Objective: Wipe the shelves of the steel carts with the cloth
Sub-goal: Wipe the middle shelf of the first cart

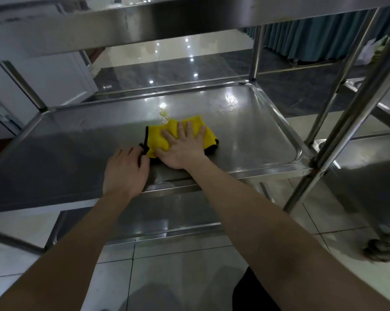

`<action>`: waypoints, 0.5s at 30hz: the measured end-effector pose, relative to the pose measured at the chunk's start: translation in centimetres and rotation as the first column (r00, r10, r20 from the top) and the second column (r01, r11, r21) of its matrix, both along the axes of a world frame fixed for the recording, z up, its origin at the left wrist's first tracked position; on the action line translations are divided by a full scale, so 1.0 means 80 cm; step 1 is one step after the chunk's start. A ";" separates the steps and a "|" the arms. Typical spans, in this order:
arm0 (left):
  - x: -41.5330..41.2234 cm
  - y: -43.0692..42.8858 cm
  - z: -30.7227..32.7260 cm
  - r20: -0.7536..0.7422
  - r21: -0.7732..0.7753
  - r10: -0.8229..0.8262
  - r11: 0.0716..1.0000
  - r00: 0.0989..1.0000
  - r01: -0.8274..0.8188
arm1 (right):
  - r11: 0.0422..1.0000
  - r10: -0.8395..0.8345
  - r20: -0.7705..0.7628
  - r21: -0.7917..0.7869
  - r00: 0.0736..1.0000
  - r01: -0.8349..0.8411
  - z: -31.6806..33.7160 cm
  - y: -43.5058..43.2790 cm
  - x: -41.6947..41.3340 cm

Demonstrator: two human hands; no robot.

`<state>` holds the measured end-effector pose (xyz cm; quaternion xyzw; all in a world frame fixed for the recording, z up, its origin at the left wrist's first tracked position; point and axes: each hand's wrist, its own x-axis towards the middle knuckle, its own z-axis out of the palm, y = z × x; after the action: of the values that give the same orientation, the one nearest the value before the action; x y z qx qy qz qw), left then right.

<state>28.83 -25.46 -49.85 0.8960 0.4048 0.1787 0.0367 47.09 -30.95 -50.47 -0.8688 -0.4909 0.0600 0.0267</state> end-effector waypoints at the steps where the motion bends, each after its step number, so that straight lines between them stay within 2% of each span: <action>1: 0.000 0.000 0.000 0.008 -0.004 -0.005 1.000 1.000 0.005 | 0.999 0.029 -0.017 0.014 0.999 -0.029 0.001 -0.001 0.000; 4: -0.001 0.002 -0.002 0.031 -0.003 -0.011 1.000 0.999 0.011 | 0.998 0.047 -0.033 0.052 0.998 -0.046 0.006 -0.026 0.039; 10: 0.001 0.011 -0.008 0.057 -0.004 -0.008 1.000 0.998 0.008 | 0.981 -0.192 -0.038 0.031 0.981 0.193 0.015 -0.155 0.166; 15: 0.003 0.011 -0.008 0.037 0.041 -0.025 0.999 0.999 0.024 | 0.970 -0.239 0.017 0.047 0.971 0.238 0.002 -0.251 0.159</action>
<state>29.05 -24.58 -50.47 0.8980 0.3894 0.2031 0.0285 59.79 -50.99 -50.32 -0.9213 -0.3844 0.0355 0.0475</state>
